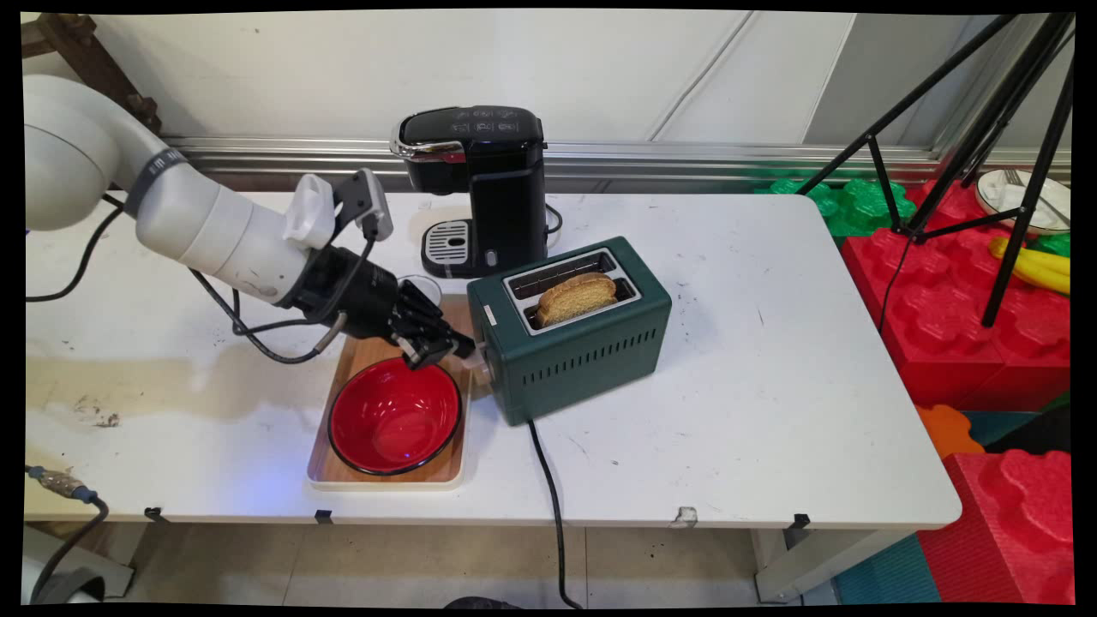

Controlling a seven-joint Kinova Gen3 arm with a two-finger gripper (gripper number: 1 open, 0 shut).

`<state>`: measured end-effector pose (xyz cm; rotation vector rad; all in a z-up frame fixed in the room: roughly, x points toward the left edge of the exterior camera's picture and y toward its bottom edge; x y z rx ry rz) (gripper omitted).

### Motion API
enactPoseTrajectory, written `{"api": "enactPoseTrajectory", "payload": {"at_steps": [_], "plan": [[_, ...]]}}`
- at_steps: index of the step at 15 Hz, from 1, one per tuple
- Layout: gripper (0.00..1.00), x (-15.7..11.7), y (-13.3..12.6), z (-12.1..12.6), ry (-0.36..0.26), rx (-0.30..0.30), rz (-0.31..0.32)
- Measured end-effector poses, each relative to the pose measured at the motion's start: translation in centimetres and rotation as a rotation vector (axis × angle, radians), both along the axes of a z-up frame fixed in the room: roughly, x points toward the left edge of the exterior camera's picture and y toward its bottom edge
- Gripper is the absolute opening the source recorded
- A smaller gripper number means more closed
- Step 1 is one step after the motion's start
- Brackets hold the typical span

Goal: Press the toaster switch

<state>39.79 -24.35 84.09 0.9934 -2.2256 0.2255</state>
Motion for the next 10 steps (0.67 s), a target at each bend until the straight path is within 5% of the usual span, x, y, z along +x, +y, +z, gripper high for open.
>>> {"api": "enactPoseTrajectory", "payload": {"at_steps": [10], "plan": [[0.00,0.3,0.1,-1.9,-0.025,0.017,-0.021]]}}
